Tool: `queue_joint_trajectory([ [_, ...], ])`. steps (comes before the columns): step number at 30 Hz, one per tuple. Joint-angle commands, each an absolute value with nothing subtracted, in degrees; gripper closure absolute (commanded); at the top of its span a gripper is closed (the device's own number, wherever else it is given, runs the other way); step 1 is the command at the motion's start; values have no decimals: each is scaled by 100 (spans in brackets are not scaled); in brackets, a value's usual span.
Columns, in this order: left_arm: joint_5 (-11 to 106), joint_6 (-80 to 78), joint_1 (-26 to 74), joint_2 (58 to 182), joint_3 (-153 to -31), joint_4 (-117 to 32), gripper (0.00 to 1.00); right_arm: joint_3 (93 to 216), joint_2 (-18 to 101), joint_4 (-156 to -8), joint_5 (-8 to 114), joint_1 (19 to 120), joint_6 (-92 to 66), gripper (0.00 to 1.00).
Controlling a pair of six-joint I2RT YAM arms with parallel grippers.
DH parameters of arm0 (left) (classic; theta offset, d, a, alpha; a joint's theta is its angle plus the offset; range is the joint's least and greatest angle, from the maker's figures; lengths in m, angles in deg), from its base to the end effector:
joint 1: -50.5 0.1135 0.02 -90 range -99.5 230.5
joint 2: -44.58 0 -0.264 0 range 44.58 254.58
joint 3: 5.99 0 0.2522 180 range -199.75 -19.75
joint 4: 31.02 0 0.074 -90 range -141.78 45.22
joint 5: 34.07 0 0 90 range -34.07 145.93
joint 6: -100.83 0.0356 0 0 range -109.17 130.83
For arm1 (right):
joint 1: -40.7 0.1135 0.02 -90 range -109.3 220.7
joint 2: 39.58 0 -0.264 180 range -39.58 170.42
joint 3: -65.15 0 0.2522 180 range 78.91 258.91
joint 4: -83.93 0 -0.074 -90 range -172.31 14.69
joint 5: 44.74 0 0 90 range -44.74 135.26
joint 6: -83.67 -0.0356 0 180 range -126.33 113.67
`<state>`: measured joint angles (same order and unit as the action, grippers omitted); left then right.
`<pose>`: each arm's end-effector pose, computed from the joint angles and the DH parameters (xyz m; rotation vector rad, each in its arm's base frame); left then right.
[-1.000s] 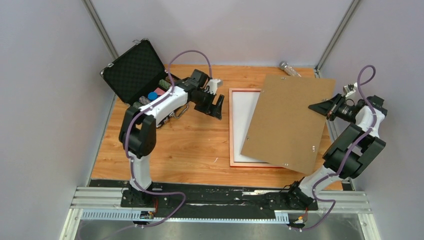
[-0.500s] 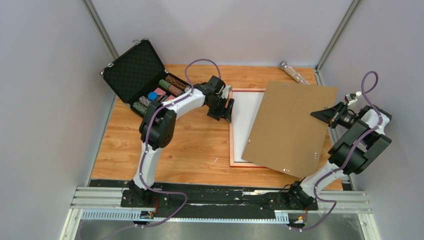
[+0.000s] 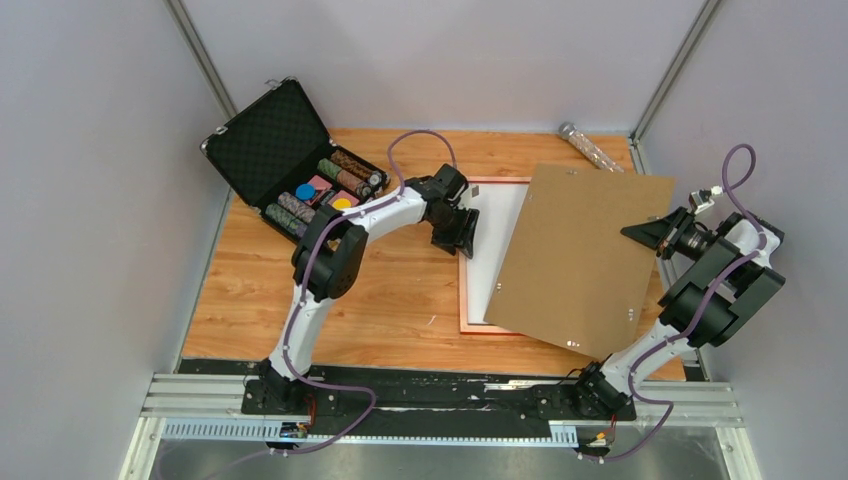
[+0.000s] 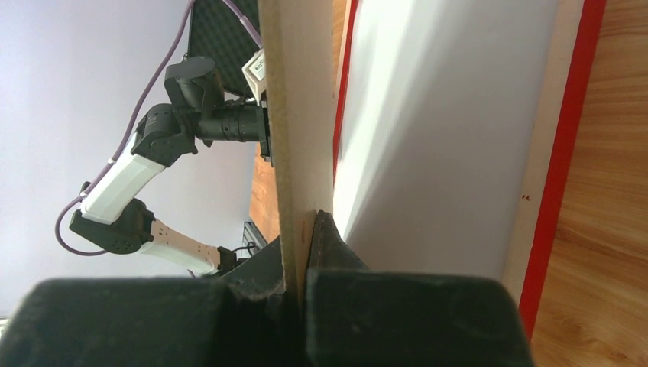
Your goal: Put the photo into the frame
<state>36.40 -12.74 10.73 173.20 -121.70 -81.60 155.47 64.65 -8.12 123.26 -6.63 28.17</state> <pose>0.3603 -0.3153 0.1672 0.5117 2.7820 -0.7635 0.2377 -0.2065 0.2291 0.3912 1.9716 1.3619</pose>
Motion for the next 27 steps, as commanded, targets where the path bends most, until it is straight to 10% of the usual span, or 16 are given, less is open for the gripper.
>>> queue_joint_trajectory([
  [1,3672,-1386,1038,17423,-12357,-8022,44,15644,6352,-484,12837,-746,2885,100],
  [11,3791,-1594,1042,17433,-12051,-7883,60,15555,6290,-481,12826,-746,2892,100],
  [22,4191,-1705,1057,17185,-11631,-7754,100,15512,6264,-480,12860,-733,2919,100],
  [27,4254,-1764,1147,17040,-11418,-7648,100,15490,6243,-478,12888,-668,2918,100],
])
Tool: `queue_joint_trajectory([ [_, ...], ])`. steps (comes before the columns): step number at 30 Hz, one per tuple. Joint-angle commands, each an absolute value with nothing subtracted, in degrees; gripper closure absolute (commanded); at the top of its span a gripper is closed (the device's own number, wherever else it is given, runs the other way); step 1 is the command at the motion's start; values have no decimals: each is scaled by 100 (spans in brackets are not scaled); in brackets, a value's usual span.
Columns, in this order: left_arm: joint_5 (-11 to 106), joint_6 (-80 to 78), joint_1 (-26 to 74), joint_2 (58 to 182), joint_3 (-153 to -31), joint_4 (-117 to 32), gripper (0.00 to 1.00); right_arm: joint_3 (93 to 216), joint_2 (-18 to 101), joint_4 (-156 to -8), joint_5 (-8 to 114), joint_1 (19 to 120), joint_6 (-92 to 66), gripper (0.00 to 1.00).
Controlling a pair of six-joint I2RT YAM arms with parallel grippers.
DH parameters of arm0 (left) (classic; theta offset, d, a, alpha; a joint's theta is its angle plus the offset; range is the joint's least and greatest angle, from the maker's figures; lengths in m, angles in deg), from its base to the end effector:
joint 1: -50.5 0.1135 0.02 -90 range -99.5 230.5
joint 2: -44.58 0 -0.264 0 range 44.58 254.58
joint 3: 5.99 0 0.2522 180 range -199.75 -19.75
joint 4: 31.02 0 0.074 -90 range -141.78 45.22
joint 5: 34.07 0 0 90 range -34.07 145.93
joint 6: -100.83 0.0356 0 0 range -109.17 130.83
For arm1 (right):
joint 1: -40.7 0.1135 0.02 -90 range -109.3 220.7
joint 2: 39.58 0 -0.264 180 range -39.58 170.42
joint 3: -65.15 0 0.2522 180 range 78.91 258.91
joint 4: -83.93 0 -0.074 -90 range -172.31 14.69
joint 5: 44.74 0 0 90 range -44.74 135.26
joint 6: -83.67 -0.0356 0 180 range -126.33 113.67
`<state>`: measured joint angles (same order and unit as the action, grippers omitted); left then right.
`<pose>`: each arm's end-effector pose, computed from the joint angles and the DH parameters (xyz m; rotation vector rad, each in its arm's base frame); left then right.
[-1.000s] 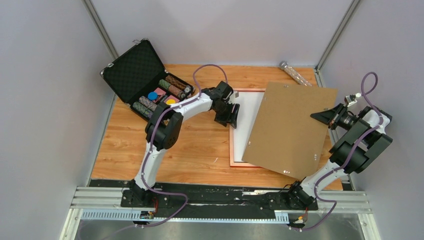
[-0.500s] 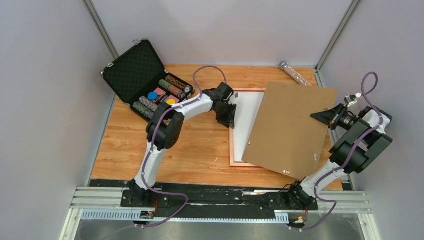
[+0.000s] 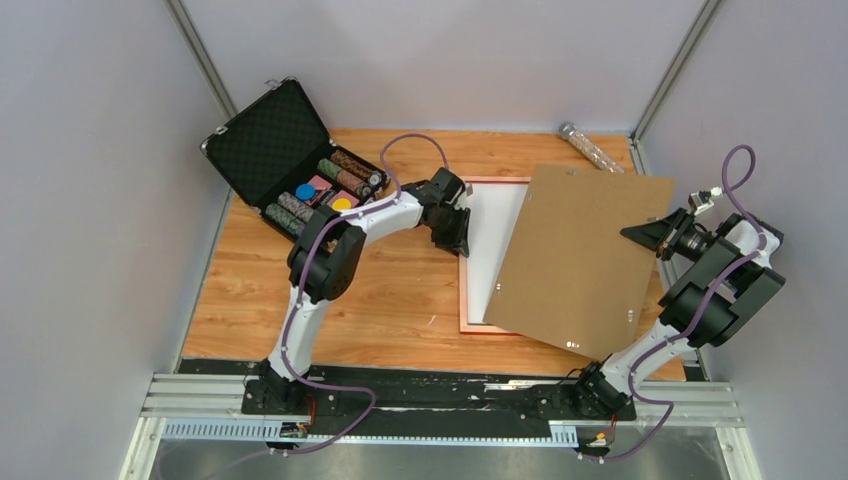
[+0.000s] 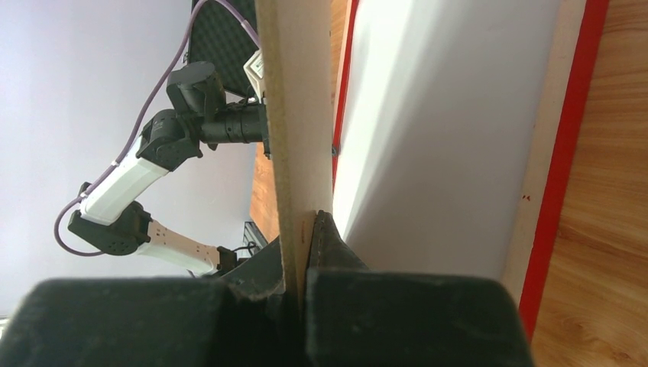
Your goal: Put the photo into the frame
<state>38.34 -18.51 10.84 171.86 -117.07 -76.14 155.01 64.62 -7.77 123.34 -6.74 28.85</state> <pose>0.3580 -0.3107 0.1585 0.3623 2.7800 -0.7628 0.2362 -0.2057 0.2276 0.3923 1.9700 1.3649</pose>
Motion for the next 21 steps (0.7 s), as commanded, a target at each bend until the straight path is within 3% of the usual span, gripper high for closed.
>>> queue_joint_trajectory([
  [1,4256,-1769,1189,17011,-11339,-7602,100,15486,6238,-471,12897,-634,2911,100],
  [14,4355,-1463,1695,16130,-10399,-7220,100,15501,6168,-686,13385,140,2369,100],
  [21,4530,-1515,1858,15409,-9655,-6902,100,15024,5840,-2543,13474,698,602,100],
])
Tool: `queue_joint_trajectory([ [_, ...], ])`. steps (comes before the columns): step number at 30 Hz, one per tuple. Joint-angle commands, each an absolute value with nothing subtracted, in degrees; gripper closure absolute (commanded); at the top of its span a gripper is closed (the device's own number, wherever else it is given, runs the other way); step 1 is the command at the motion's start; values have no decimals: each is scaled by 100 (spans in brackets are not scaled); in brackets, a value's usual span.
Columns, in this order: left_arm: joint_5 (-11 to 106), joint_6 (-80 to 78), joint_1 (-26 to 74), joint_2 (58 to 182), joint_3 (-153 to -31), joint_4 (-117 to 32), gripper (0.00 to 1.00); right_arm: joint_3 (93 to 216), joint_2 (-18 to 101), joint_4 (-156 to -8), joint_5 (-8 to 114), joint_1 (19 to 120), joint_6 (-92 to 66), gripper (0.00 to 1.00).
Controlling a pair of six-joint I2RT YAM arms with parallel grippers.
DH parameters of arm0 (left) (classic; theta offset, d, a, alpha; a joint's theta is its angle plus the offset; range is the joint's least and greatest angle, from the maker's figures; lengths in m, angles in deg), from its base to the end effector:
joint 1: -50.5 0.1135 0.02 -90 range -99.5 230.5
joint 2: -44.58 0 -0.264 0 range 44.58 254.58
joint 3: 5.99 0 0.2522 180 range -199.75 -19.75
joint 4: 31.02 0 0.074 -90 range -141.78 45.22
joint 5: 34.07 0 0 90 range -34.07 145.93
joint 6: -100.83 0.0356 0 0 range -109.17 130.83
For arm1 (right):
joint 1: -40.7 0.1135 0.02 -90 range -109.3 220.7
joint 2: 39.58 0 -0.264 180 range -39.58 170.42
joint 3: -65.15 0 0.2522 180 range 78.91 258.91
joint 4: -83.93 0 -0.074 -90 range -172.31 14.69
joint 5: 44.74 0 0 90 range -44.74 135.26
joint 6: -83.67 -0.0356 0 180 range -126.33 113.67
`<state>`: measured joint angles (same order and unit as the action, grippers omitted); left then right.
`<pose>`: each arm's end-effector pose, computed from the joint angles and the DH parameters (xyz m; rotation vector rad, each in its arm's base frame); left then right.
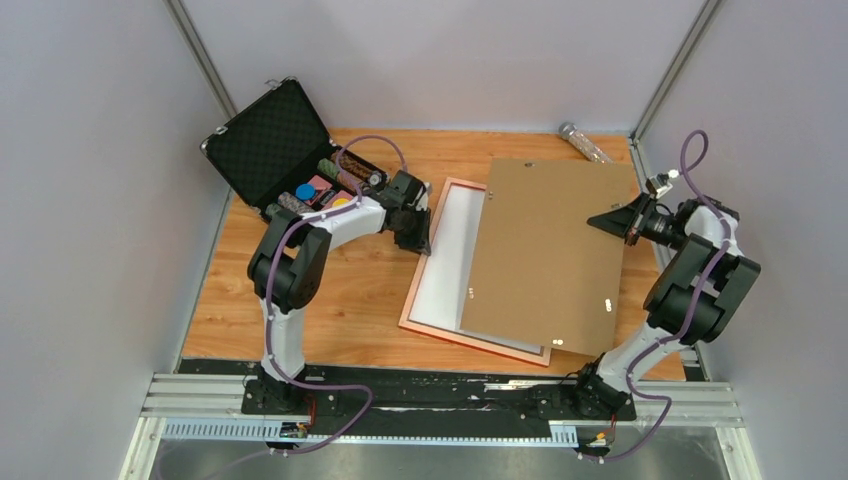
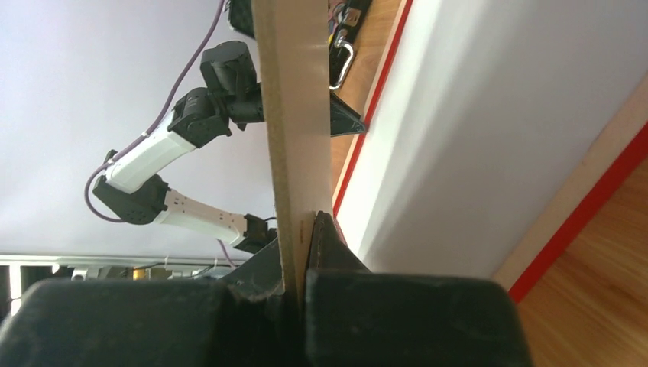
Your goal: Put the photo into the frame
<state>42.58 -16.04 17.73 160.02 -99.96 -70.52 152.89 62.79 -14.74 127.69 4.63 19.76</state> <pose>0.3494 -0.2347 0.1646 0.2245 2.7391 -0.6326 0.2733 -0.1554 0.2294 0.2632 1.9726 1.5447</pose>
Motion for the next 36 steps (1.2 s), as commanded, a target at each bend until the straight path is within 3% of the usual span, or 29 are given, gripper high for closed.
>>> queue_joint_trajectory([
  [1,4554,-1552,1901,15343,-9507,-6825,100,14854,5785,-2946,13451,768,251,100],
  [6,4685,-1784,2021,14850,-8986,-6497,100,14001,5712,-4943,13435,1053,-1354,100],
  [27,4452,-3674,2124,14417,-7567,-4961,99,13410,6728,-8174,12752,2538,-3876,100],
  [36,4326,-3820,2028,14363,-7435,-4746,63,13434,7116,-9624,12707,2649,-4999,100],
])
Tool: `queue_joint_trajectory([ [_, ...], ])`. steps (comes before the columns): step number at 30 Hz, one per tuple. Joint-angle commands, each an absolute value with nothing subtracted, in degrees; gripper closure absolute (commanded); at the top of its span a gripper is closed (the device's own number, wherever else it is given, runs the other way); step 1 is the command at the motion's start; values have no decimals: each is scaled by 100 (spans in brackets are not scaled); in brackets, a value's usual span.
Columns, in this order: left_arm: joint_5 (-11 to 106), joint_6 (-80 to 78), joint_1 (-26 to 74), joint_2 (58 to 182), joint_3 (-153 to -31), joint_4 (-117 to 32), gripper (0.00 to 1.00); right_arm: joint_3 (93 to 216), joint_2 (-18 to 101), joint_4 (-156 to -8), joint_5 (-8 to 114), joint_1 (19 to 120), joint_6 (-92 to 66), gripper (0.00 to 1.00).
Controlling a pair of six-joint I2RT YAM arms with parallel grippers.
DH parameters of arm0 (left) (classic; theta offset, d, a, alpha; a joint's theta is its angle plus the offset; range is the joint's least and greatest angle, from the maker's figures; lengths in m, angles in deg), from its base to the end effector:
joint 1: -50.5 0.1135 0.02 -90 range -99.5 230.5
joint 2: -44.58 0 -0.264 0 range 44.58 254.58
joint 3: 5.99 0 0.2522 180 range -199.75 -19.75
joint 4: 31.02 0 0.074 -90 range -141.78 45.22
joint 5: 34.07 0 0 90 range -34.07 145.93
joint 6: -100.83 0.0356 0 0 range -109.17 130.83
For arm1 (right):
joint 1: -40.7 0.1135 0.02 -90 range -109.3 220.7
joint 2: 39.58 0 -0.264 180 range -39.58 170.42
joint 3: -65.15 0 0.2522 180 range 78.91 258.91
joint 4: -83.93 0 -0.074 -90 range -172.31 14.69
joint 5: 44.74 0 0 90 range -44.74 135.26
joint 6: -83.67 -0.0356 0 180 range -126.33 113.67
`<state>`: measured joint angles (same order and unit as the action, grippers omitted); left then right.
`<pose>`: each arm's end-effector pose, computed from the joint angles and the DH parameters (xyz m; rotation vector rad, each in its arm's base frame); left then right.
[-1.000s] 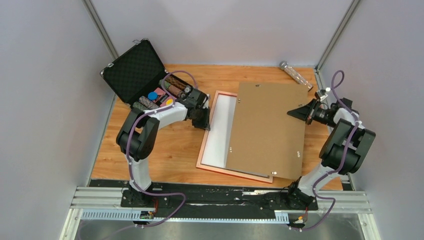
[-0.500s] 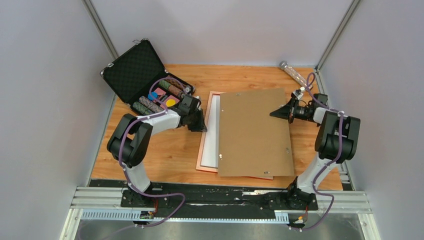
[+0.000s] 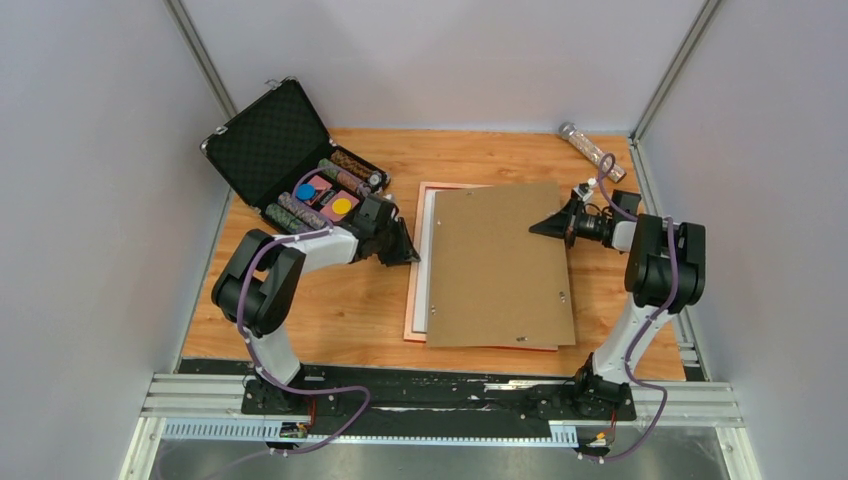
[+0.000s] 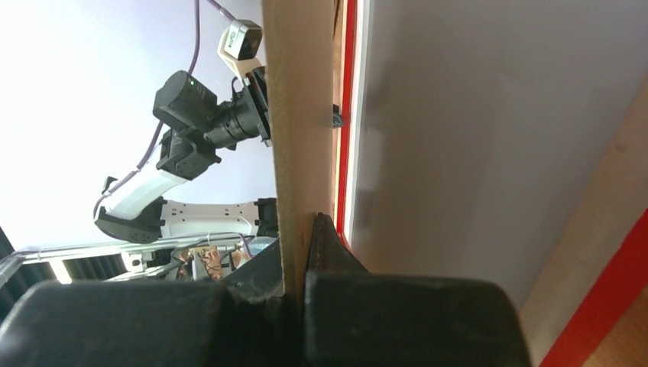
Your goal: Put the photo into the frame
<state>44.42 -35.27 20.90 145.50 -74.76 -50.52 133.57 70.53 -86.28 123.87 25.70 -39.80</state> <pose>0.3018 -0.1796 0.1531 -0.2858 2.6131 -0.7696 0.3467 -0.0568 0.1303 0.3130 2.1529 1.8074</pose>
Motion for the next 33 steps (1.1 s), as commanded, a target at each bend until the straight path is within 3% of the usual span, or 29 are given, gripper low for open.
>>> queue_joint_trajectory([
  [1,4309,-3805,2014,14367,-7423,-4710,58,13460,7165,-9734,12682,2673,-5102,100],
  [12,4353,-3469,1997,14213,-7465,-4703,17,13784,7594,-9888,12551,2817,-5286,100],
  [16,4378,-3364,2031,14117,-7514,-4770,6,13811,7615,-9848,12548,2869,-5223,100],
  [33,4625,-3232,2773,13642,-7194,-4651,3,13907,7664,-10165,12370,3015,-5465,100],
])
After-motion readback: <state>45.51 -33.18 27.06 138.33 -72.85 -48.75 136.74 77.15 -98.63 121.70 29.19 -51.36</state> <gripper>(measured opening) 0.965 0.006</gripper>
